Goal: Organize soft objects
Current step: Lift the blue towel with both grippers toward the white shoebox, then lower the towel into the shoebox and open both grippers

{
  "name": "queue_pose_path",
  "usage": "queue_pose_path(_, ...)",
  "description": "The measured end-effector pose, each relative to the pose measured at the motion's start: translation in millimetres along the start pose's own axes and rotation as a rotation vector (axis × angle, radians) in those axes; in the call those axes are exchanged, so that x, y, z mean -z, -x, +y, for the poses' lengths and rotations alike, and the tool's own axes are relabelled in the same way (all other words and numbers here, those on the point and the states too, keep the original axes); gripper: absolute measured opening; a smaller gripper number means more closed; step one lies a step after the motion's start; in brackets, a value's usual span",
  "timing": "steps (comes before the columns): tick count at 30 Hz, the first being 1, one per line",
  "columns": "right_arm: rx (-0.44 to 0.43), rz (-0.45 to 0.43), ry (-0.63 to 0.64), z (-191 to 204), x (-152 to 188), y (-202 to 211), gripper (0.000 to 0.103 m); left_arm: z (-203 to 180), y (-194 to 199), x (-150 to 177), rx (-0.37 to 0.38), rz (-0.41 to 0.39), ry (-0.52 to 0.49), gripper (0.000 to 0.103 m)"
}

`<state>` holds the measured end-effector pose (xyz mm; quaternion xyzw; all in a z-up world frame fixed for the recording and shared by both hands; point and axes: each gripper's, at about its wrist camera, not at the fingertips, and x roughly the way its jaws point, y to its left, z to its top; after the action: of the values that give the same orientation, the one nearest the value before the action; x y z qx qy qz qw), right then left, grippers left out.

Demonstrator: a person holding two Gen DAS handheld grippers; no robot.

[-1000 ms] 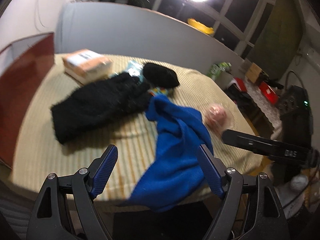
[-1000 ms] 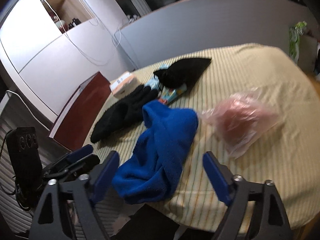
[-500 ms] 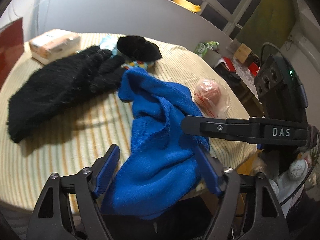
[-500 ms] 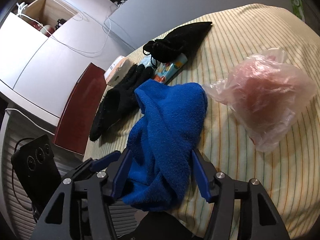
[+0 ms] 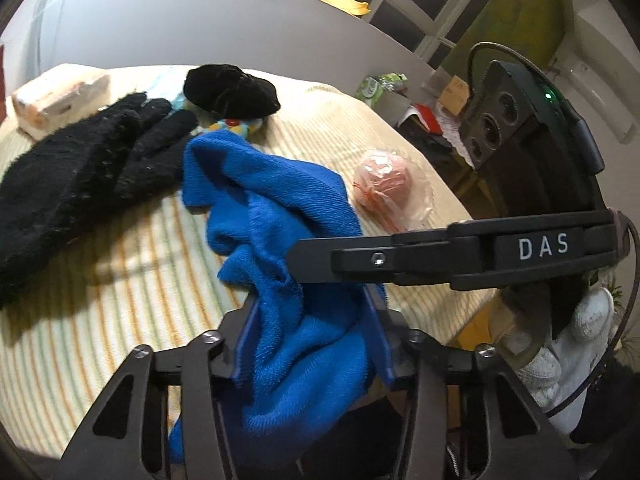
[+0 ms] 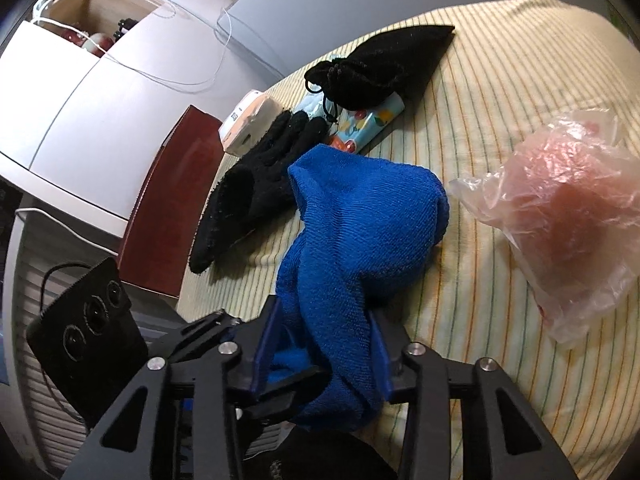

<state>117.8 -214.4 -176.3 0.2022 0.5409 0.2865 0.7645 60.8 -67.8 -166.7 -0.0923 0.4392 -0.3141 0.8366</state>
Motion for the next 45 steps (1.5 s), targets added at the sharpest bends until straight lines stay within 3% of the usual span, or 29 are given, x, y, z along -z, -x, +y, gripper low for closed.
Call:
queue_pose_path(2,-0.009,0.016,-0.01,0,-1,-2,0.023,1,0,-1,0.024,0.002,0.019,0.034)
queue_pose_path(7,-0.001,0.015,-0.002,11,-1,4,0.022,-2,10,-4,0.052,-0.017,0.021,0.029)
queue_pose_path(15,0.022,-0.046,0.085,53,-4,31,0.021,-7,54,-13,0.077,-0.109,0.0,0.027)
queue_pose_path(22,-0.014,-0.088,0.195,109,-20,43,0.021,0,108,-26,0.035,-0.225,-0.009,0.027)
queue_pose_path(29,-0.075,-0.095,0.343,181,-39,37,0.021,22,166,-38,-0.069,-0.362,0.0,0.026)
queue_pose_path(38,-0.193,-0.085,0.537,296,-73,-6,0.021,73,256,-50,-0.293,-0.519,0.028,0.026)
queue_pose_path(45,-0.243,-0.037,0.579,348,-95,-61,0.021,121,284,-50,-0.426,-0.532,0.104,0.026)
